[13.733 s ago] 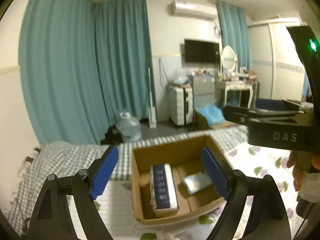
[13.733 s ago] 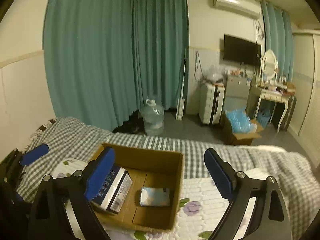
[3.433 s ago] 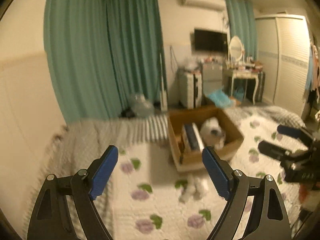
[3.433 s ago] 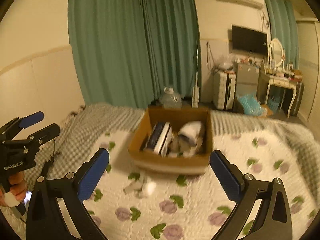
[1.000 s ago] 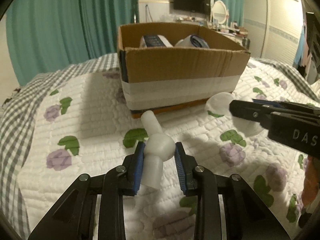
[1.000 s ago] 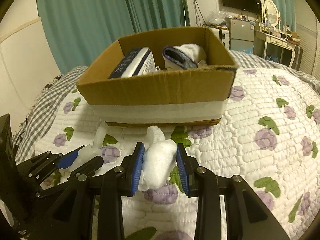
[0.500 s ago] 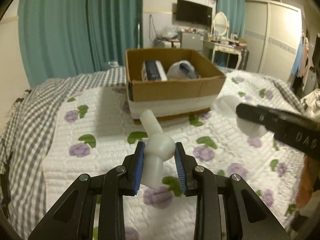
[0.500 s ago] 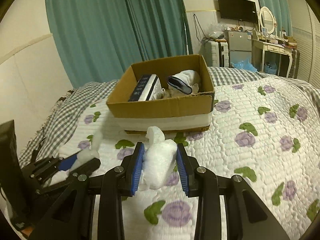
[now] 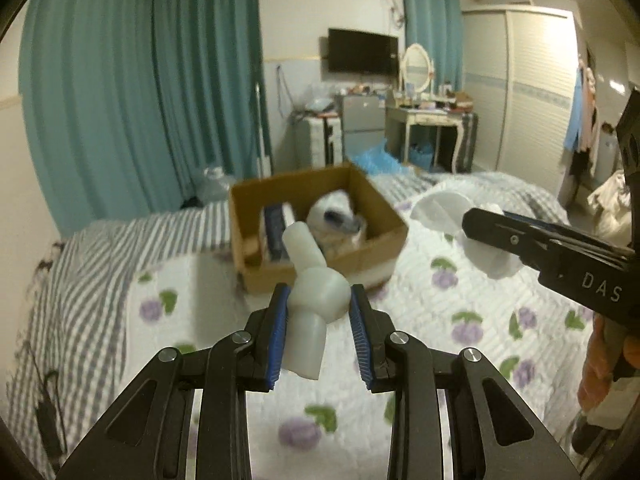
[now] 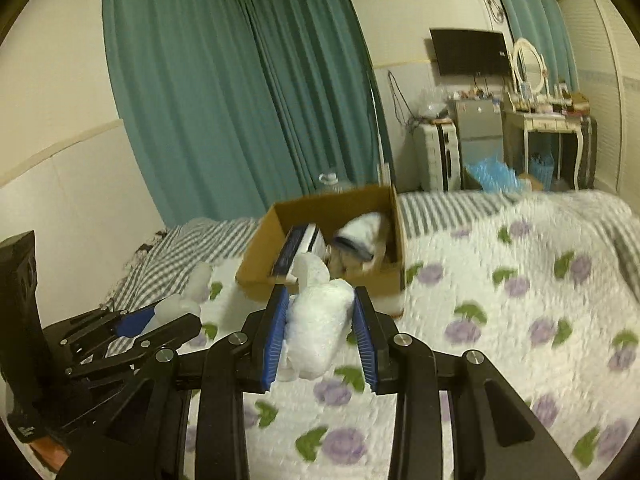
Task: Organize soft objects
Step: 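Carry the fluffy piece and plastic toy into the box and release both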
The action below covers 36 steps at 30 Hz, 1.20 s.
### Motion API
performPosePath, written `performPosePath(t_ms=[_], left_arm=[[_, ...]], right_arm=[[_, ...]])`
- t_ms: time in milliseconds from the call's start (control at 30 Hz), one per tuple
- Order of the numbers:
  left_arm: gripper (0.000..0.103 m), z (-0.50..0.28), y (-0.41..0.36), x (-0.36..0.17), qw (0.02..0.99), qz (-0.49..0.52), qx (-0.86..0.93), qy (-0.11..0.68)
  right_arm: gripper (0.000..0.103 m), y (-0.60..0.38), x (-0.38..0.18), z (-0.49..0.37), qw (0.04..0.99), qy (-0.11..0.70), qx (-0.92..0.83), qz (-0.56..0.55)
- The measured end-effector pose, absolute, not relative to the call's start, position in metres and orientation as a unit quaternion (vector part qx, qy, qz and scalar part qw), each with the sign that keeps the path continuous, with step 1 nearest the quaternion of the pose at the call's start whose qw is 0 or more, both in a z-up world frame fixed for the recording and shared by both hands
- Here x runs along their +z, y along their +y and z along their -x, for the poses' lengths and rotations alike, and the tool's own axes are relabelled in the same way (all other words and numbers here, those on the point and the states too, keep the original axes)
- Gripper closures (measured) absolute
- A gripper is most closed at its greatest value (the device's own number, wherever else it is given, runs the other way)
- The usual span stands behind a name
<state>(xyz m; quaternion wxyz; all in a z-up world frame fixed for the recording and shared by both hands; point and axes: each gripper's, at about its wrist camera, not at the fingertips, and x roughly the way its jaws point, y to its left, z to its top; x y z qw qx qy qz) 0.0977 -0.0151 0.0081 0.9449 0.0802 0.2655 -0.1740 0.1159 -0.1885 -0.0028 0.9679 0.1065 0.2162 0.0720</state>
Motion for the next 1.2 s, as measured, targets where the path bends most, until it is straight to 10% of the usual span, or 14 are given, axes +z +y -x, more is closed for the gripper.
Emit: performPosePath(t_ms=[600, 767, 933, 1067, 1200], left_arm=[[0.068, -0.263, -0.068, -0.031, 0.933, -0.065, -0.183, 0.304], [0.034, -0.273, -0.068, -0.041, 0.941, -0.102, -0.151, 0.284], [0.033, -0.269, -0.052, -0.038, 0.95, -0.101, -0.124, 0.268], [0.033, -0.261, -0.037, -0.032, 0.953, -0.099, -0.111, 0.262], [0.033, -0.243, -0.023, -0.012, 0.958, -0.097, -0.104, 0.251]], right_arm=[[0.071, -0.229, 0.012, -0.285, 0.968, 0.226, 0.079, -0.07], [0.071, -0.236, -0.011, -0.314, 0.963, 0.237, 0.086, -0.089], [0.07, -0.236, -0.027, -0.33, 0.958, 0.251, 0.092, -0.103], [0.019, -0.229, -0.029, -0.334, 0.955, 0.261, 0.094, -0.101], [0.018, -0.228, -0.016, -0.319, 0.957, 0.26, 0.069, -0.109]])
